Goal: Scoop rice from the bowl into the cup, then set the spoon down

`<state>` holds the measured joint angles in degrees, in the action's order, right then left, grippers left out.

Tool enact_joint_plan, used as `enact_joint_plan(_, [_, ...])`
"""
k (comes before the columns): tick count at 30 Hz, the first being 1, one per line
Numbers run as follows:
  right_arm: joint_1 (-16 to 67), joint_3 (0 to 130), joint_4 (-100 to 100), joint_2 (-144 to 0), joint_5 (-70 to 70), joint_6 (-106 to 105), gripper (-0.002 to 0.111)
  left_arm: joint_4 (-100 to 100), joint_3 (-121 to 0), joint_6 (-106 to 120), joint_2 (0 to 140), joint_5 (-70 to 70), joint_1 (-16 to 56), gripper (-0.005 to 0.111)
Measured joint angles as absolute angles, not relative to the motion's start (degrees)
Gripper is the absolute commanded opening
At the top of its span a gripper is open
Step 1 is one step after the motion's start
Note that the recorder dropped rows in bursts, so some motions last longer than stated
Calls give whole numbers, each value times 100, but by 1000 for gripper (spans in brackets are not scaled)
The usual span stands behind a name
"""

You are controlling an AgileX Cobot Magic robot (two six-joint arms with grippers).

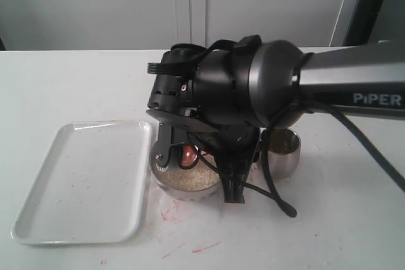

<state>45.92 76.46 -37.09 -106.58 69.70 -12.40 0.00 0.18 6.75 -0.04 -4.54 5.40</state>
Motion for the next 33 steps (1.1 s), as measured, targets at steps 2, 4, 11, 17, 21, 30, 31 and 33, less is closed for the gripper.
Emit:
enact_joint_plan(2, [4592, 7646, -3636, -10728, 6970, -1251, 0, 0, 18, 675, -4, -454, 540, 14])
enact_joint_plan(4, [4592, 7646, -3587, -10795, 6970, -1251, 0, 0, 18, 675, -4, -454, 540, 14])
enact_joint_plan(11, [4581, 7646, -3497, -10883, 6978, -1120, 0, 0, 18, 675, -4, -454, 540, 14])
enact_joint_plan(17, [4449, 7646, -2872, -10883, 6978, -1016, 0, 0, 18, 675, -4, -454, 540, 14])
enact_joint_plan(21, [4327, 7646, -2673, -10883, 6978, -904, 0, 0, 18, 675, -4, -454, 540, 14])
enact_joint_plan(30, [4138, 7646, -2447, -10883, 6978, -787, 0, 0, 18, 675, -4, -454, 540, 14])
enact_joint_plan(31, [4134, 7646, -2405, -10883, 6978, -777, 0, 0, 18, 675, -4, -454, 540, 14])
enact_joint_plan(33, [4124, 7646, -2310, -10883, 6978, -764, 0, 0, 18, 675, -4, -454, 540, 14])
